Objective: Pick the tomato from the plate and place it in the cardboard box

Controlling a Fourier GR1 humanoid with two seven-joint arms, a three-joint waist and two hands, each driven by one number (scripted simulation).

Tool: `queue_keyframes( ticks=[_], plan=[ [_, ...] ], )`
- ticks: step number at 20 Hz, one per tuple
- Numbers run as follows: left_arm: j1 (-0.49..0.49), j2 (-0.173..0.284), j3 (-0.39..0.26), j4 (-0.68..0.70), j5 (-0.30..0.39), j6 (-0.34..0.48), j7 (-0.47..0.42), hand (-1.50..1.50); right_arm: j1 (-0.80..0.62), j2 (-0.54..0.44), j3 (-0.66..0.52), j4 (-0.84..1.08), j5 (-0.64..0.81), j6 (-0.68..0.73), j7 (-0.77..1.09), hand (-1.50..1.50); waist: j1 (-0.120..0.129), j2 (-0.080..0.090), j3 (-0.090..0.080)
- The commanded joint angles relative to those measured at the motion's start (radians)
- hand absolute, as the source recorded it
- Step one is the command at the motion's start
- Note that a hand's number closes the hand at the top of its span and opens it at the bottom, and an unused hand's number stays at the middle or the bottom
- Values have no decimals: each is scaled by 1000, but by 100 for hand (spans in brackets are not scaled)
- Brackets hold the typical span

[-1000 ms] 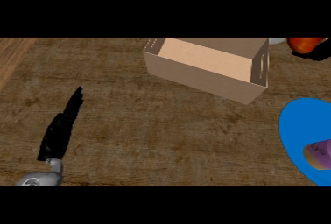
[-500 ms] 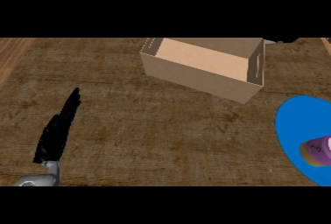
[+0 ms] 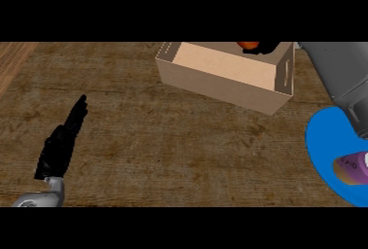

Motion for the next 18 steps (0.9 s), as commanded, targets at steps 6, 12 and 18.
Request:
queue_keyframes(
  ticks=[6,12,18],
  plan=[
    [18,13,20,22,1,-12,-41,0,44,158,55,32,61,-116,111,150,-1,0,0],
    [-27,-33,-14,40,-20,11,-23,0,60,207,18,71,33,-157,196,-150,19,15,0],
    [-20,-24,-5,45,-21,7,-45,0,73,215,-92,67,-81,-116,169,-150,12,11,1]
  ],
)
